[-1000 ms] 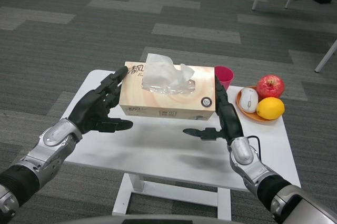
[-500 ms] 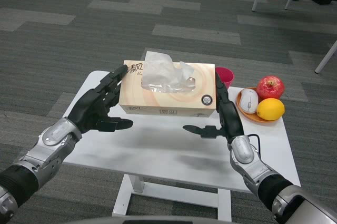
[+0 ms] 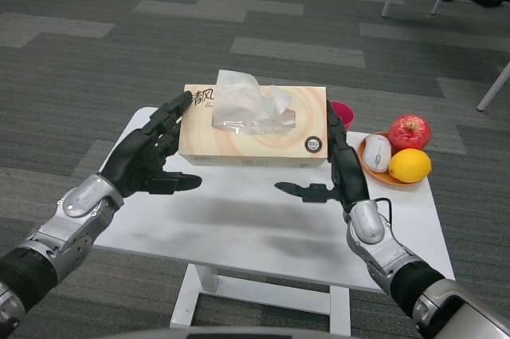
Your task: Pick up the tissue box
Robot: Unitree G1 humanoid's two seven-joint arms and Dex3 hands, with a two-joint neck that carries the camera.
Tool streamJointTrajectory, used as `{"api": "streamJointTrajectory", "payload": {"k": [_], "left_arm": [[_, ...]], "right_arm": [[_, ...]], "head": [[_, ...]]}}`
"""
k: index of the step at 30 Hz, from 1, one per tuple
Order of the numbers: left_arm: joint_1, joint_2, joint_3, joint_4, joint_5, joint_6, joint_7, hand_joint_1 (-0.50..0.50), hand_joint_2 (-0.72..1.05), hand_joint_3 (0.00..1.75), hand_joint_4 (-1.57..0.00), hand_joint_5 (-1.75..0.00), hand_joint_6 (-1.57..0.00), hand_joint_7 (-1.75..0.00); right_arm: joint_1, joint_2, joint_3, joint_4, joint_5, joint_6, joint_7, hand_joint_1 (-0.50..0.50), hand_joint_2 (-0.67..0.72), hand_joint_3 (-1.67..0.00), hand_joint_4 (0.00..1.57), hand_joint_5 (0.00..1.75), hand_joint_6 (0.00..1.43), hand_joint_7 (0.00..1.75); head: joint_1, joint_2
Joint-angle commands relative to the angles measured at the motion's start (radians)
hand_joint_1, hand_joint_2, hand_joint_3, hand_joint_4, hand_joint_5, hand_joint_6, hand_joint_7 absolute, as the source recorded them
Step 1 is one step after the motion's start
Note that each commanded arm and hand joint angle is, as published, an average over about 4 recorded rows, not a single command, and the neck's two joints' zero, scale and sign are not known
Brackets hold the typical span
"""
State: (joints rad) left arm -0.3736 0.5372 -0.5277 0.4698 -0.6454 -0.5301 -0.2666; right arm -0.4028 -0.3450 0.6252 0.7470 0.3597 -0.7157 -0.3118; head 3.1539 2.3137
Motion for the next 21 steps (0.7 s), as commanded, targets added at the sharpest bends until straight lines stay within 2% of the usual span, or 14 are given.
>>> {"api": "streamJointTrajectory", "payload": {"k": [1, 4, 8, 21], "left_arm": [[-0.022, -0.034, -0.036, -0.071, 0.027, -0.011, -0.055, 0.50, 0.96, 0.09, 0.00, 0.00, 0.00, 0.00], [-0.022, -0.034, -0.035, -0.073, 0.026, -0.010, -0.055, 0.50, 0.96, 0.09, 0.00, 0.00, 0.00, 0.00], [-0.022, -0.033, -0.035, -0.073, 0.026, -0.010, -0.055, 0.50, 0.96, 0.09, 0.00, 0.00, 0.00, 0.00], [-0.022, -0.033, -0.037, -0.074, 0.026, -0.009, -0.054, 0.50, 0.96, 0.09, 0.00, 0.00, 0.00, 0.00]], "right_arm": [[-0.014, 0.038, 0.039, -0.047, -0.034, -0.028, 0.045, -0.21, -0.41, -0.40, 0.20, 0.29, 0.00, 0.07], [-0.014, 0.038, 0.038, -0.048, -0.034, -0.028, 0.045, -0.21, -0.41, -0.40, 0.20, 0.24, 0.00, 0.07], [-0.014, 0.037, 0.038, -0.049, -0.034, -0.028, 0.045, -0.21, -0.41, -0.40, 0.20, 0.29, 0.00, 0.07], [-0.013, 0.038, 0.039, -0.052, -0.034, -0.028, 0.045, -0.21, -0.41, -0.40, 0.20, 0.29, 0.00, 0.07]], "head": [[0.000, 0.000], [0.000, 0.000], [0.000, 0.000], [0.000, 0.001]]}}
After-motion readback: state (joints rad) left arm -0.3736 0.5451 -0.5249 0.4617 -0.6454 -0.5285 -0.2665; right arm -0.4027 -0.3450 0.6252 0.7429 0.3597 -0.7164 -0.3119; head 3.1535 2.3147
